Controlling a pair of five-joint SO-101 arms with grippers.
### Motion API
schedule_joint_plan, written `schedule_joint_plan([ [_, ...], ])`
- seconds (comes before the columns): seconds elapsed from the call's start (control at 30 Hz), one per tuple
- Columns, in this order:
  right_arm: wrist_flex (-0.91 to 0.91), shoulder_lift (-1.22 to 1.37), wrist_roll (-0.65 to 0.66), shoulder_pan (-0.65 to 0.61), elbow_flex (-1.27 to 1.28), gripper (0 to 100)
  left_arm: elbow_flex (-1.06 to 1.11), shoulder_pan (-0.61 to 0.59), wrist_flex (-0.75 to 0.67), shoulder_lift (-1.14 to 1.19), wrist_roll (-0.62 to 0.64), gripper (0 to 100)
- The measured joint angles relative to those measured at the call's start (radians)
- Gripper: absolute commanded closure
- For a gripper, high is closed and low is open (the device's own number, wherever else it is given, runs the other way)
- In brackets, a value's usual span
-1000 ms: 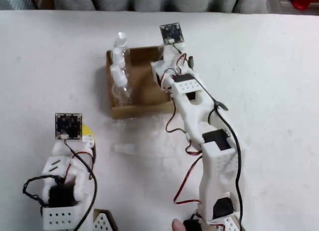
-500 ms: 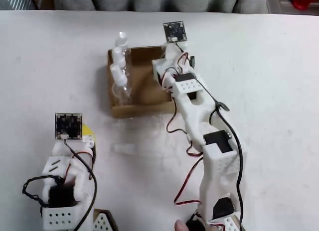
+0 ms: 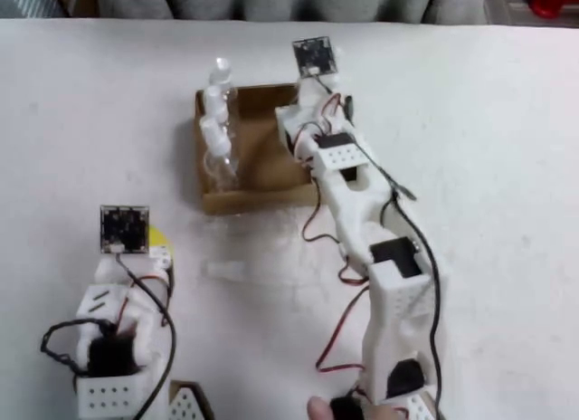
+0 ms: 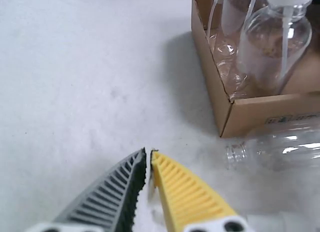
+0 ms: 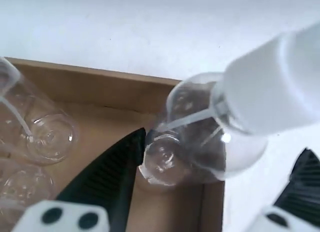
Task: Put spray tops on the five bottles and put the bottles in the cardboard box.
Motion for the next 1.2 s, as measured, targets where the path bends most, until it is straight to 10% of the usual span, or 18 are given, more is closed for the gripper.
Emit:
schedule_joint_plan([
  [1.2,-0.264,0.072,0.091,-0.002,0.112,61.1,0.000,0.000,0.000,0.000,0.000,98],
])
